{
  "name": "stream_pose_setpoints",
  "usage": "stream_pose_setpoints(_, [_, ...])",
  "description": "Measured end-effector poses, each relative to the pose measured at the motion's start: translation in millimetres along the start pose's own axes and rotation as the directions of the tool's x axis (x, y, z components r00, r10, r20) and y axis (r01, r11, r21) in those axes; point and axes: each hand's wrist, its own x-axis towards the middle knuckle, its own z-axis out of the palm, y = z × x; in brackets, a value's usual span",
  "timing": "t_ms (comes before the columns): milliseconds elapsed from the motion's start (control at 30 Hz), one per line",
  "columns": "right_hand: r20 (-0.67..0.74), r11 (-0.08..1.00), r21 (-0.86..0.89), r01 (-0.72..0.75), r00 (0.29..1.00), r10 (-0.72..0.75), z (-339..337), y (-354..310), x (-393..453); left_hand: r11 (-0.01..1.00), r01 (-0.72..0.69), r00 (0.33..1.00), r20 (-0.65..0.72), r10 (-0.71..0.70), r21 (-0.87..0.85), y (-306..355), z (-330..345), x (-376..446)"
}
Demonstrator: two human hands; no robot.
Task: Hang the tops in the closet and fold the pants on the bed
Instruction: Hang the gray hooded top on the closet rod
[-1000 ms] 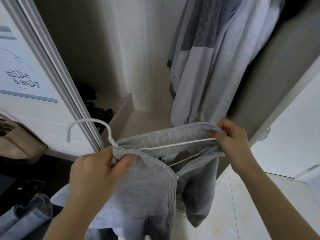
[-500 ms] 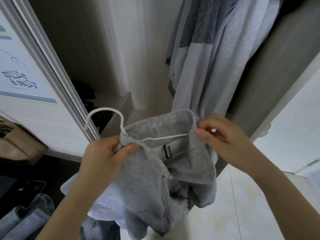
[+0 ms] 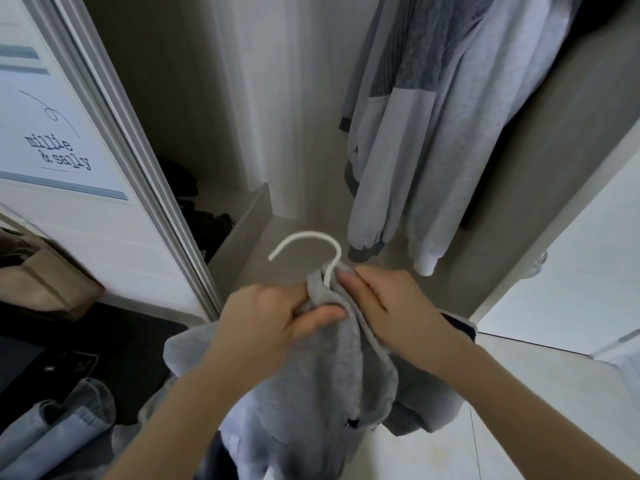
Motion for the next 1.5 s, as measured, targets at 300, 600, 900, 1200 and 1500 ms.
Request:
stream_pose_setpoints(300, [-0.173, 0.983, 0.142, -0.119, 0.974, 0.143, -41, 33, -7, 0.899, 0.274, 0.919, -0.182, -0.349, -0.341, -62, -48, -30])
stream_pose_setpoints(600, [-0.188, 0.993, 0.012, -0.115, 0.975, 0.116, -34, 31, -7, 0.979, 0.195, 0.967, -0.153, -0.203, -0.066, -42, -53, -8])
stream_pose_setpoints(900, [-0.169, 0.993, 0.066, -0.093, 0.980, 0.103, -45, 16, -13, 0.963, 0.220, 0.956, -0.161, -0.245, -0.158, -42, -31, -12])
stream_pose_setpoints(1200, [0.130, 0.791, 0.369, -0.489, 0.869, 0.477, -95, -13, 7, 0.964, 0.189, 0.959, -0.177, -0.223, -0.188, -71, -72, 44])
stream_pose_setpoints(1500, [0.131, 0.526, 0.740, -0.420, 0.856, 0.499, -165, -108, 84, 0.980, -0.030, 0.931, -0.362, -0.044, -0.196, -71, -123, 124])
